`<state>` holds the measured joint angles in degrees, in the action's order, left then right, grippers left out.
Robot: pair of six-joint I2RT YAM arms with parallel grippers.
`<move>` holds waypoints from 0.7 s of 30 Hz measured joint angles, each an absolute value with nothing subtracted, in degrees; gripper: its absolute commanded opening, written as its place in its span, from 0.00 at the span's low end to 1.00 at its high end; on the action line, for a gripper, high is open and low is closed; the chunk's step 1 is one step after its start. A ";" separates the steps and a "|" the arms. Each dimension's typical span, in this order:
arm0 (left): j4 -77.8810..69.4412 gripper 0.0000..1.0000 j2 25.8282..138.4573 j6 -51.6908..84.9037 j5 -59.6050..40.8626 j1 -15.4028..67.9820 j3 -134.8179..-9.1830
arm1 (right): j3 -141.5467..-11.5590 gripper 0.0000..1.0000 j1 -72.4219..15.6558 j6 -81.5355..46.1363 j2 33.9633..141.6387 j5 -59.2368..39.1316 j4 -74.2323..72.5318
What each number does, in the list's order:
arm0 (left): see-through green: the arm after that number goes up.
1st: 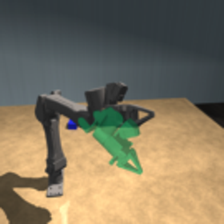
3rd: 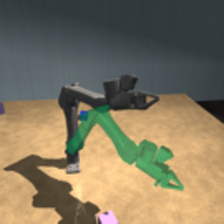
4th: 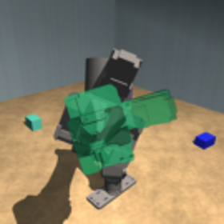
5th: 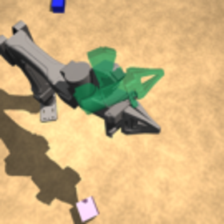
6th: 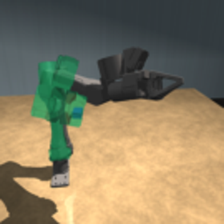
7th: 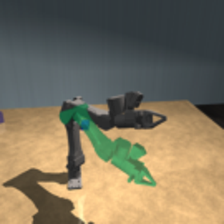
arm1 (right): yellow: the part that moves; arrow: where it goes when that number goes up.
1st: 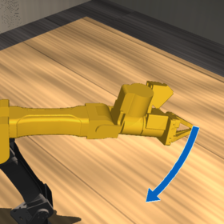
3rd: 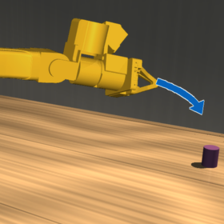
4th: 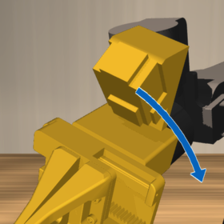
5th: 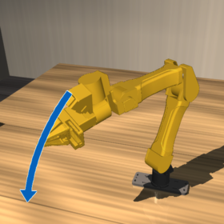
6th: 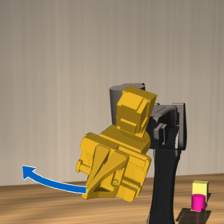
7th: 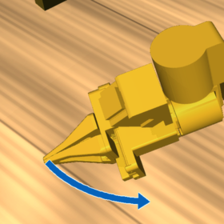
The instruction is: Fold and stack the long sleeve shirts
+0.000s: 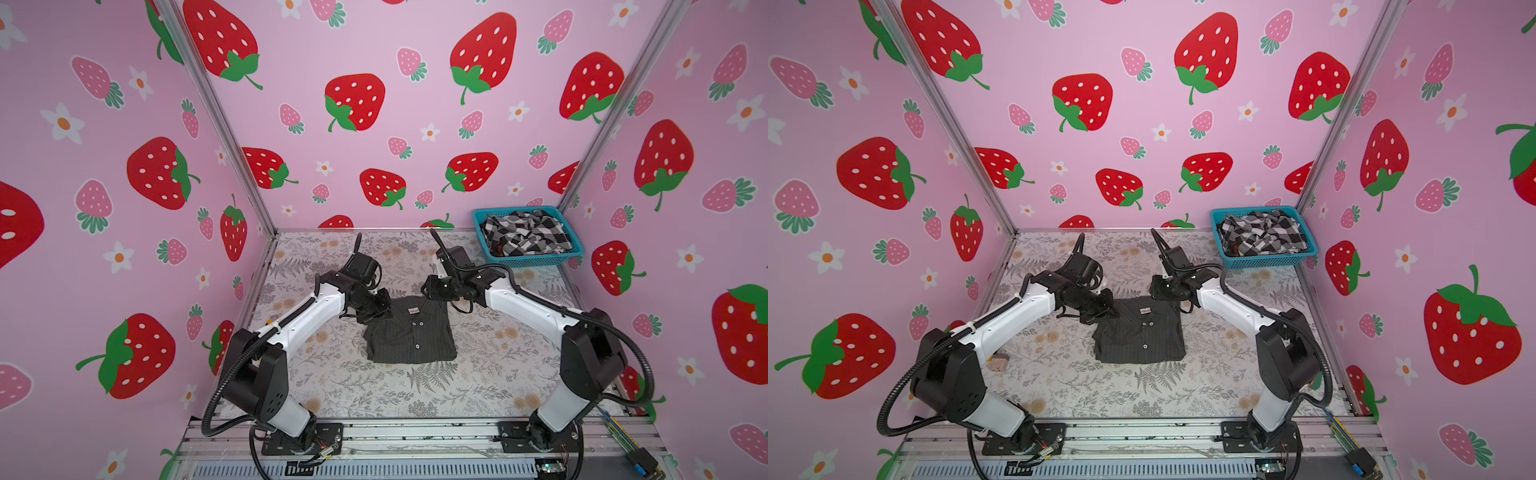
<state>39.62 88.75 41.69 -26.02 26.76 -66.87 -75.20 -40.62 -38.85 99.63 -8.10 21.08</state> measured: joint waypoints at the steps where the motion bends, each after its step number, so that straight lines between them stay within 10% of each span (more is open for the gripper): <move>1: 39.18 0.02 88.75 42.17 -26.52 26.98 -65.49 | -75.35 0.32 -40.51 -38.50 100.82 -8.12 21.08; 21: 28.56 0.00 97.51 46.54 -29.78 25.85 -51.42 | -62.94 0.07 -44.14 -36.07 103.88 -8.73 18.87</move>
